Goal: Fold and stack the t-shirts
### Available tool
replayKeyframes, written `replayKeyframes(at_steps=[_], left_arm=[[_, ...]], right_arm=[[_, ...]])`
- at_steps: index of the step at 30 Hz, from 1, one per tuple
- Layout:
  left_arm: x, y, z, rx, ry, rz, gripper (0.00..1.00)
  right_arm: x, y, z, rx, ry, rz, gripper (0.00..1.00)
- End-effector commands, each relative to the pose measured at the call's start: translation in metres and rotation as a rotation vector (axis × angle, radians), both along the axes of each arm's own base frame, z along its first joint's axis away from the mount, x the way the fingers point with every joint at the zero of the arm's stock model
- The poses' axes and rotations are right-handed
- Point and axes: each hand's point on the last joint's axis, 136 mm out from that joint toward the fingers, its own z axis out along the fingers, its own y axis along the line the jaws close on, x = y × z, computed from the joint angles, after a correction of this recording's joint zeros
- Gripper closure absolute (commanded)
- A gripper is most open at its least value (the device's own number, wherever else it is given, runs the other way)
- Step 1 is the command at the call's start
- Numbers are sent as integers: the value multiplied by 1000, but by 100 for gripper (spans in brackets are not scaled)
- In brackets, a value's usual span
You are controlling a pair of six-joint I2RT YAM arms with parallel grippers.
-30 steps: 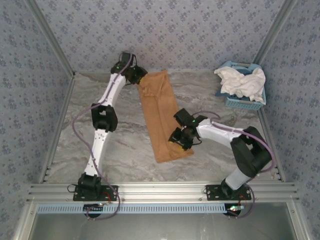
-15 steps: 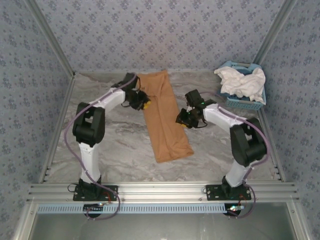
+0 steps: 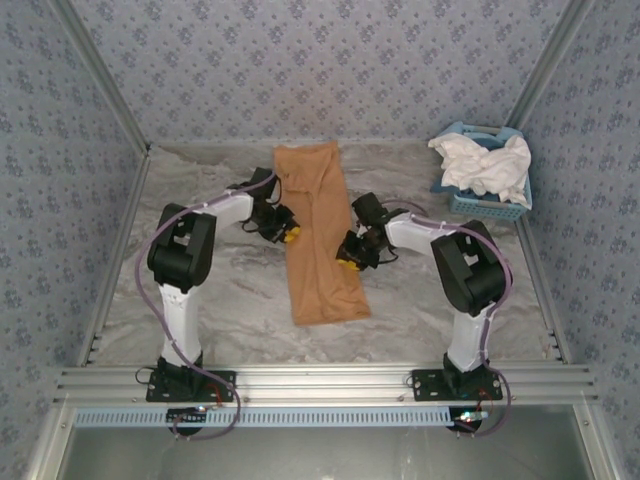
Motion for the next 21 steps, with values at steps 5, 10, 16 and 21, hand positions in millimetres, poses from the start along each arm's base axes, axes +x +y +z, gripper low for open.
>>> replayKeyframes(at_steps=[5,10,16,21], left_arm=[[16,44,6,111,-32,-37,77],[-28,55,54,183,-73,-129,58],[-175,62,28,128,228,-359,48],[-247,41,17,-8,340,-390,42]], right_arm=[[-20,-1,-6,-74,54,-38,64],[-25,-22,33,-119,-47,-29,50],[-80,-31,28,-41,82,-51,46],[-98,-23,28,32,114,-81,45]])
